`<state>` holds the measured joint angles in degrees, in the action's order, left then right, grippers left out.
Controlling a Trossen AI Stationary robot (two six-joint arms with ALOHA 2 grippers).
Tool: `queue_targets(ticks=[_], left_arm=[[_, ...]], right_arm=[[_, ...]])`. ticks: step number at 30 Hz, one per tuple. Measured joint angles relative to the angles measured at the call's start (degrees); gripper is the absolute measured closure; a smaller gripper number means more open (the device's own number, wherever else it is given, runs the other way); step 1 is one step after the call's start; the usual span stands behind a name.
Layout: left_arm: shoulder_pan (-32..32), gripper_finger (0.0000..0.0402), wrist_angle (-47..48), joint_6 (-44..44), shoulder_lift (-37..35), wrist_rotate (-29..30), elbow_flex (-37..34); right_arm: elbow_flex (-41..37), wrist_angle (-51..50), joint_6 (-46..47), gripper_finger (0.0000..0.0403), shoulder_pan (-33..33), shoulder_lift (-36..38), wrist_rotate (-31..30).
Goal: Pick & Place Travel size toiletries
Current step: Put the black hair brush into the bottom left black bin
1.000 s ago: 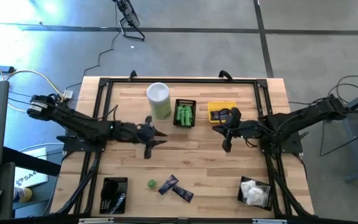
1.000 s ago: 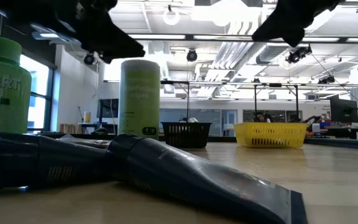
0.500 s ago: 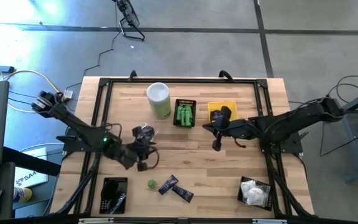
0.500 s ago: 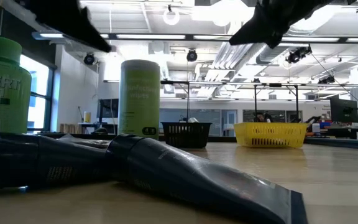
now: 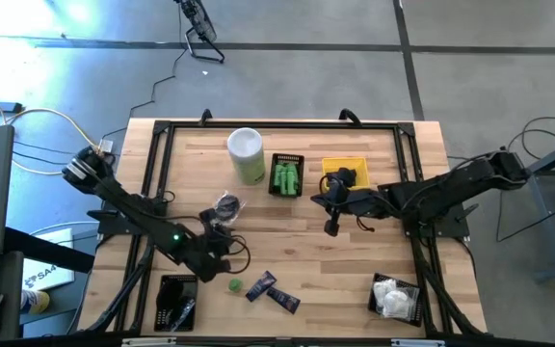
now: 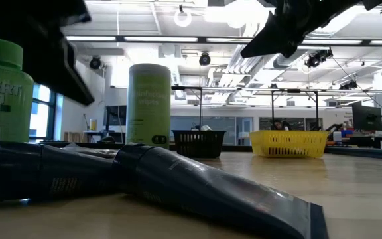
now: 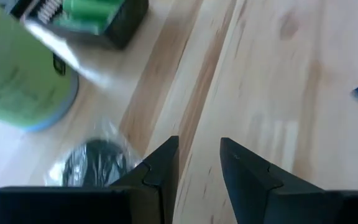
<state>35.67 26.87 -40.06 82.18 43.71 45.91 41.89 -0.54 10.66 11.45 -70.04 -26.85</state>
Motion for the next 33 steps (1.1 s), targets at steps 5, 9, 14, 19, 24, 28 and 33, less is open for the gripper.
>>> queue_targets(ticks=[5,9,14,19,24,28,33], left_arm=[[0.0,0.0289,5.0,-5.1,3.7,-2.8,0.0],[0.0,0.0289,9.9,-9.9,4.0,-7.0,0.0],[0.0,0.0289,14.4,-10.8,4.0,-7.3,0.0],[0.0,0.0289,15.5,-10.8,4.0,-7.2,-0.1],[0.0,0.0289,15.3,-10.3,4.0,-7.2,-0.1],[-0.1,0.0289,15.4,-9.2,4.3,-7.1,-0.1],[-0.5,0.0289,13.6,-7.9,5.2,-6.9,-1.2]], right_arm=[[0.0,0.0,-0.2,0.0398,0.0,0.0,0.0],[0.0,-0.1,-0.3,0.0398,0.0,0.0,0.0],[0.0,-0.1,-0.4,0.0398,0.0,0.0,0.0],[0.0,-0.1,-1.9,0.0398,0.0,0.0,0.0],[0.0,-0.1,-2.2,0.0398,0.0,0.0,0.0],[0.0,-0.1,-3.4,0.0398,0.0,0.0,0.0],[0.0,-0.1,-3.4,0.0398,0.0,0.0,0.0]])
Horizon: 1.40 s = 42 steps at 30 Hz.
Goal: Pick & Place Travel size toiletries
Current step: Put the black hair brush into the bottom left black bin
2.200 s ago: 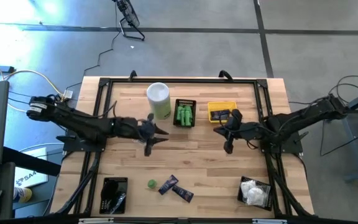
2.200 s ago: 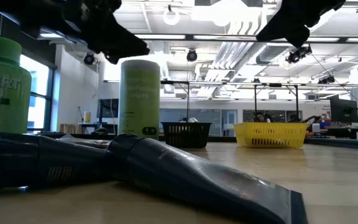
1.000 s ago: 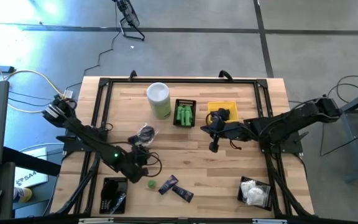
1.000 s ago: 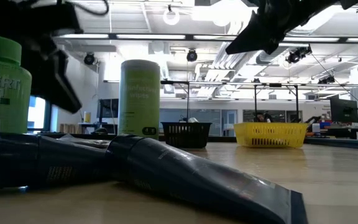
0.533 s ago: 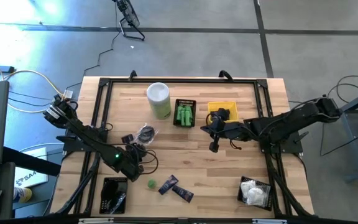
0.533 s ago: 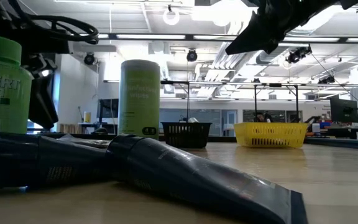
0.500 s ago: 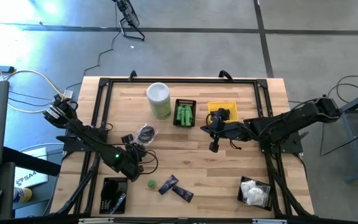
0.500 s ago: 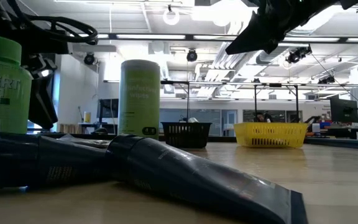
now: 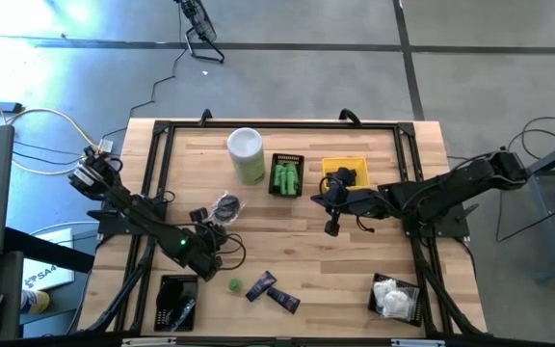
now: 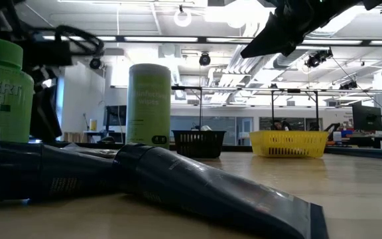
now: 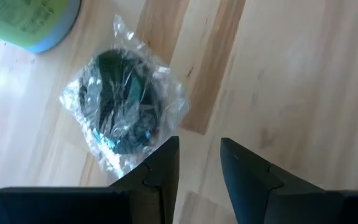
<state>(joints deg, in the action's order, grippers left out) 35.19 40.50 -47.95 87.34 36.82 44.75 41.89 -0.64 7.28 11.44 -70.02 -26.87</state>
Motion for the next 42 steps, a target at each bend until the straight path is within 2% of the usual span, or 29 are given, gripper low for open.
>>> queue_targets(ticks=[12,27,34,37,42], left_arm=[[-1.0,0.0289,-2.0,-0.2,5.5,3.3,-1.7],[-6.4,0.0289,-7.3,5.7,5.6,3.4,-1.7],[-6.4,0.0290,-7.5,6.2,5.6,2.8,-1.7],[-6.4,0.0306,-7.5,6.1,5.6,2.5,-1.7],[-6.4,0.0363,-7.5,6.1,5.6,1.5,-1.7]], right_arm=[[0.0,0.0,0.0,0.0398,0.0,0.0,0.0],[0.0,0.0,0.0,0.0398,0.0,0.0,0.0],[0.0,0.0,0.0,0.0398,0.0,0.0,0.0],[0.0,0.0,0.0,0.0398,0.0,0.0,0.0],[0.0,0.0,0.0,0.0398,0.0,0.0,0.0]])
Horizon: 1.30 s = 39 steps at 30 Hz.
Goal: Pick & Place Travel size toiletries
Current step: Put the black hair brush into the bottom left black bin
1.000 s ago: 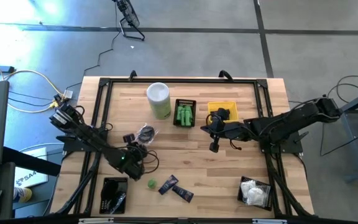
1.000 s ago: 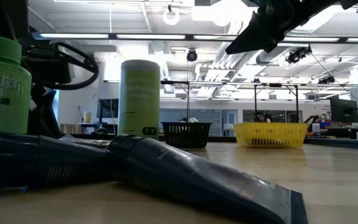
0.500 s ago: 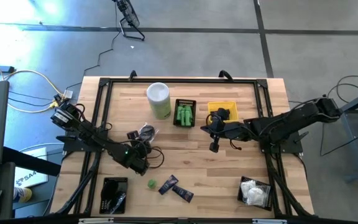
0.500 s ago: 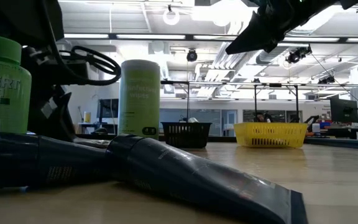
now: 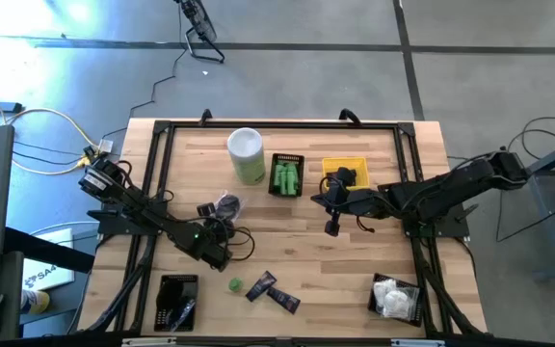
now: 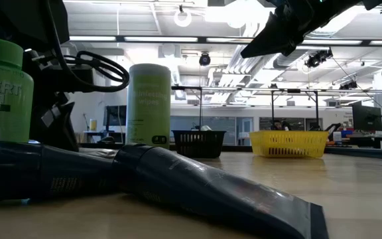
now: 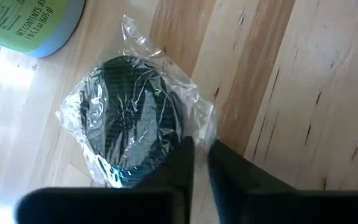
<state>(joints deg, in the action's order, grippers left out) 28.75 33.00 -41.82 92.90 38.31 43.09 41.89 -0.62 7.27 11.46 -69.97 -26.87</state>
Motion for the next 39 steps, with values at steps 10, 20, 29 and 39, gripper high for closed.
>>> queue_targets(ticks=[10,20,29,39], left_arm=[[0.0,0.0400,0.0,-2.0,0.0,0.0,0.0],[0.1,0.0401,3.7,-1.6,-5.1,-0.2,3.0],[0.1,0.0401,18.7,-2.1,-9.9,0.8,13.2],[0.1,0.0402,39.8,-10.5,-10.1,-2.7,31.9]], right_arm=[[0.0,0.0,0.2,0.0398,0.0,0.0,0.0],[0.0,0.0,0.0,0.0398,0.0,0.0,0.0],[0.0,-0.4,-2.0,0.0398,0.0,0.0,0.0],[0.0,-0.1,-4.5,0.0398,0.0,0.0,0.0]])
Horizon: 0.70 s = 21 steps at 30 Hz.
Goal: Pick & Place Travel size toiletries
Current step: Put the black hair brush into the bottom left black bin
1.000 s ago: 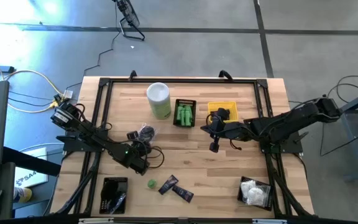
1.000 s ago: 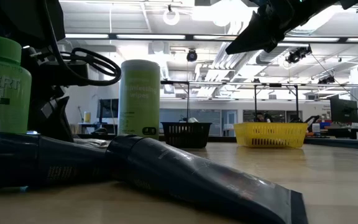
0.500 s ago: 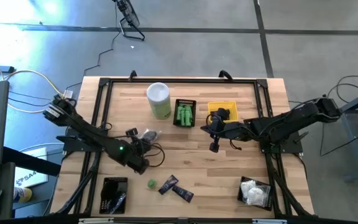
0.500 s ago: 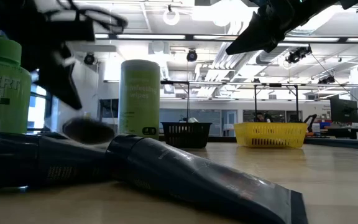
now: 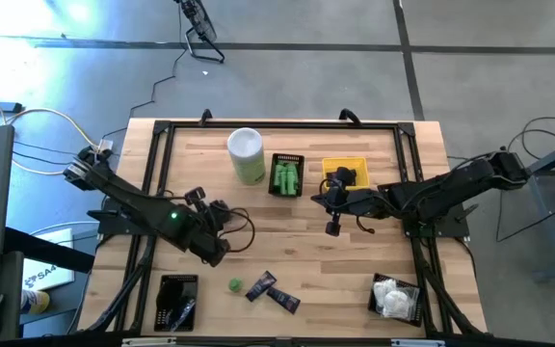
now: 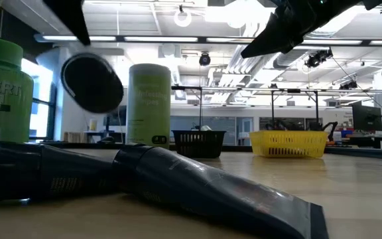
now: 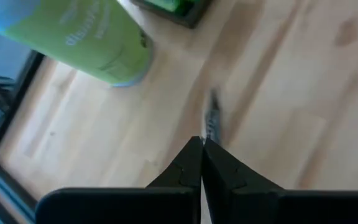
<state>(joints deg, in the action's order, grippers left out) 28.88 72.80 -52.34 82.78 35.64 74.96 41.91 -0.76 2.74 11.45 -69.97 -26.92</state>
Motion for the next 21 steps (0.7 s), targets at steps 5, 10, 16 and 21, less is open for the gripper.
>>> queue_targets(ticks=[5,10,16,21], left_arm=[[0.0,0.0401,2.2,-1.0,0.0,-8.6,7.0],[0.2,0.0401,2.4,-7.6,0.0,-18.0,8.4],[3.2,0.0401,3.2,-15.3,0.0,-29.9,8.4],[7.6,0.0401,4.7,-25.9,0.0,-35.9,8.4]], right_arm=[[0.0,0.1,-1.3,0.0398,-0.1,0.0,0.0],[0.0,0.1,-1.3,0.0398,-1.1,0.0,0.0],[0.0,0.1,-1.0,0.0398,-2.1,0.0,0.1],[0.0,0.1,0.1,0.0398,-2.2,0.0,0.1]])
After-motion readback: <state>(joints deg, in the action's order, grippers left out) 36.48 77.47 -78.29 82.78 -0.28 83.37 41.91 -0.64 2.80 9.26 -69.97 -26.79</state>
